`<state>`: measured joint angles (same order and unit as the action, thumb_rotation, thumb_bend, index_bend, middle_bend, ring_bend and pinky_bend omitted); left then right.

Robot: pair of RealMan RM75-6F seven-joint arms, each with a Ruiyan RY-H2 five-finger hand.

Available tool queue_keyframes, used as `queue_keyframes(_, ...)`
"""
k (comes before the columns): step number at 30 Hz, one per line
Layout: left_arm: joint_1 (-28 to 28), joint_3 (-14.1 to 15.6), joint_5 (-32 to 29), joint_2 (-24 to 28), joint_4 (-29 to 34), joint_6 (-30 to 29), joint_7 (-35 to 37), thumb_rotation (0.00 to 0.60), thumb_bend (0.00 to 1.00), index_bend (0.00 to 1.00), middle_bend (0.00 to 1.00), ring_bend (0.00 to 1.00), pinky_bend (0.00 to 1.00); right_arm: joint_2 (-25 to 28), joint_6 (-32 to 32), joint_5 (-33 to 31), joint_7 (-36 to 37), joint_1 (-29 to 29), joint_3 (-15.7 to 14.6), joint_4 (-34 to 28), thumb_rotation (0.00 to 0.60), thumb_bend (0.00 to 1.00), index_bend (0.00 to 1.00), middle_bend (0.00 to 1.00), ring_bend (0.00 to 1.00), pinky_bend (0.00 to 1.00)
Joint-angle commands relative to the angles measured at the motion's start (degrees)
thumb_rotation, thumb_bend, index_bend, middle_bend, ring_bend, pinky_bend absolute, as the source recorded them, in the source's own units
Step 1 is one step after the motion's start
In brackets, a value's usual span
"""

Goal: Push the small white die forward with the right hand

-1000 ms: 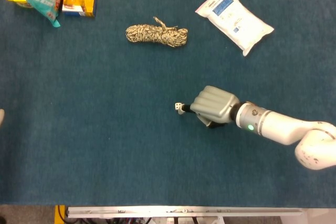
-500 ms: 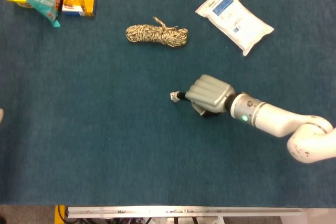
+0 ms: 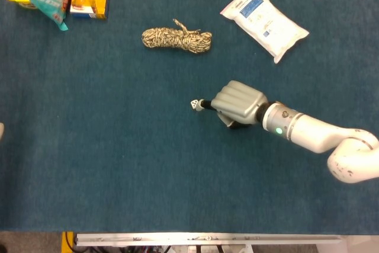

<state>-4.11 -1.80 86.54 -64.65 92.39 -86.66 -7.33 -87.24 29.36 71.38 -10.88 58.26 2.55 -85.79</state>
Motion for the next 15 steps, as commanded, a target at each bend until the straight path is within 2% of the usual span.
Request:
queue_keyframes(1,0.04,0.03,0.01,-0.01,0.04,-0.04,-0.06,0.600,0.26,0.06,0.12,0.07,0.01,-0.38,-0.39,-0.56,-0.47,0.30,-0.40,0.61,0.600,1.00,0.22,1.00,1.00,1.00)
queue_keyframes(15,0.44,-0.08,-0.19,0.10,-0.13,-0.55,0.51,0.600,0.27,0.06,0.12,0.07,0.01,-3.02,0.03,-2.92,-0.78,1.57,0.31,3.79,0.600,1.00,0.22,1.00,1.00,1.00)
